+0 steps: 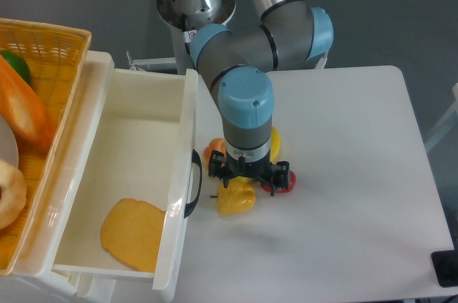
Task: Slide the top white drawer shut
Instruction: 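Move the gripper toward the open drawer's front panel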
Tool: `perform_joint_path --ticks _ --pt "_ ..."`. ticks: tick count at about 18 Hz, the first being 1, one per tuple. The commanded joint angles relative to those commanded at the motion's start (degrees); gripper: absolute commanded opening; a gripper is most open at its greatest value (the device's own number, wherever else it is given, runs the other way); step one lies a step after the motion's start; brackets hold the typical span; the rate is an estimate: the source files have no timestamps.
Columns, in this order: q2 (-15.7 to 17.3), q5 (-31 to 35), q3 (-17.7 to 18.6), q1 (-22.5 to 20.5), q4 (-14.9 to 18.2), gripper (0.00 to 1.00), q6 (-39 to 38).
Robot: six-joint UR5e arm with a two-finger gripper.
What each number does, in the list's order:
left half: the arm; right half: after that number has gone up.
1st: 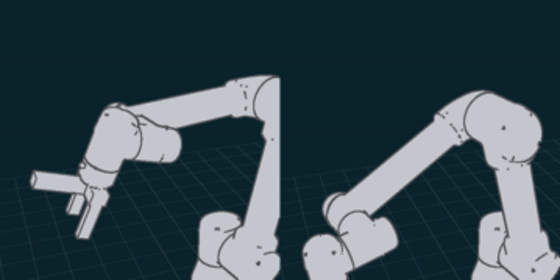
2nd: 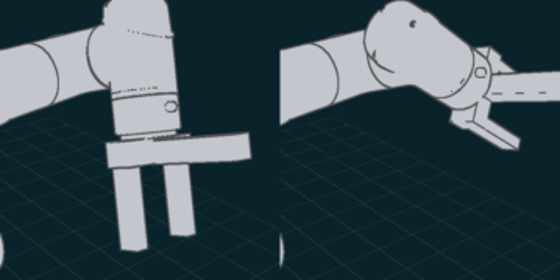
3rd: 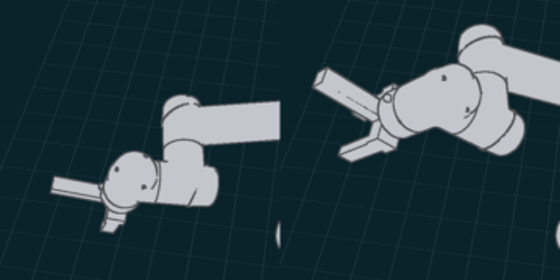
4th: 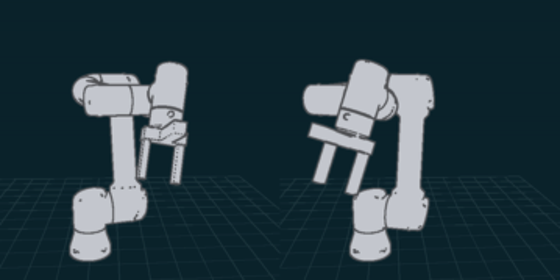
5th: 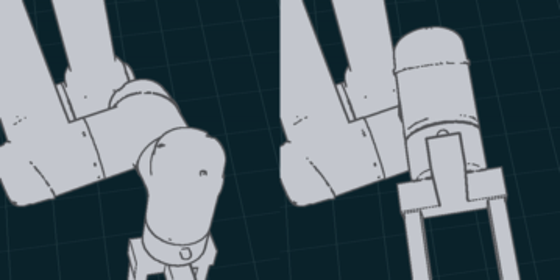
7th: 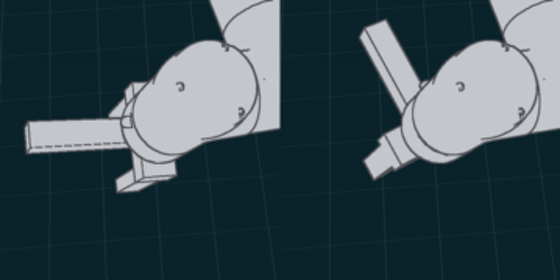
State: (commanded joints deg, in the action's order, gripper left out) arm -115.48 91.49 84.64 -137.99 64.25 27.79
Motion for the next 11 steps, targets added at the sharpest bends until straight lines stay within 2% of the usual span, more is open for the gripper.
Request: perform_joint_path --ticks 6,11 --pt "-1.1 -0.1 -0.2 0.0 0.0 1.00 -0.8" --pt "-1.1 -3.7 0.1 0.0 0.1 1.00 -0.9"
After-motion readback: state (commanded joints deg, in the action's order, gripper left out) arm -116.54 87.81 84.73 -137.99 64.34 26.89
